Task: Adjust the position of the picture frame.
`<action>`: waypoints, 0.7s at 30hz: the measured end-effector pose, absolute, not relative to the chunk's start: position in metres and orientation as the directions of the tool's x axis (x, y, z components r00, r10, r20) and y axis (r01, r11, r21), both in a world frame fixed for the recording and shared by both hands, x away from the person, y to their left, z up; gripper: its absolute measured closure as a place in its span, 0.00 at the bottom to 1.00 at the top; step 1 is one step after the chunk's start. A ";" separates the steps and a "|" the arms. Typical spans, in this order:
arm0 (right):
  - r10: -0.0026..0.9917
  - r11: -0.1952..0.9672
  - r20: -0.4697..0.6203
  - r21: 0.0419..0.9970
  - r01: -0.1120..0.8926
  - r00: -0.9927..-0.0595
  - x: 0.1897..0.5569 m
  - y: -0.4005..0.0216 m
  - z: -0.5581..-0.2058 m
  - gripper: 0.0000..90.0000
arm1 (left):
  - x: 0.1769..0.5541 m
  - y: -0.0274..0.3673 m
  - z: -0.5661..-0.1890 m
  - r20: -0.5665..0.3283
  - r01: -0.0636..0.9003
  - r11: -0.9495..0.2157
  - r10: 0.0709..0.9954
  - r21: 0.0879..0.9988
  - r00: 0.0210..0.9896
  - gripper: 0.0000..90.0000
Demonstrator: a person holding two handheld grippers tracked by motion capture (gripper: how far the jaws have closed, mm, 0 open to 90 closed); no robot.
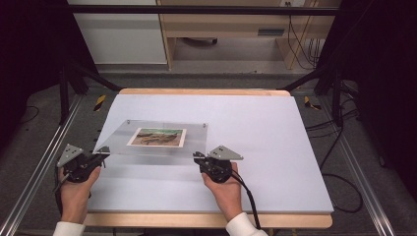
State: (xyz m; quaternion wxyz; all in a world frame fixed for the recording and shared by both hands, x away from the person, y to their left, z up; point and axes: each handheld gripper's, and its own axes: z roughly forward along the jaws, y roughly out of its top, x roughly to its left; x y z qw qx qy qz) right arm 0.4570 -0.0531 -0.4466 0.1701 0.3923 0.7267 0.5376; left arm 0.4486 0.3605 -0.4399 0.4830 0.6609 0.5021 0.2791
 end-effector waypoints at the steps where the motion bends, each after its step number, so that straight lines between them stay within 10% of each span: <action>1: 0.755 0.113 0.174 0.915 0.387 -0.632 0.457 -0.056 -0.444 0.93 | 0.447 0.357 -0.438 -0.116 0.394 -0.030 0.933 0.919 0.342 0.94; 21: 0.786 0.071 0.159 0.936 0.344 -0.597 0.453 -0.101 -0.426 0.93 | 0.436 0.310 -0.417 -0.083 0.324 -0.032 0.938 0.945 0.337 0.94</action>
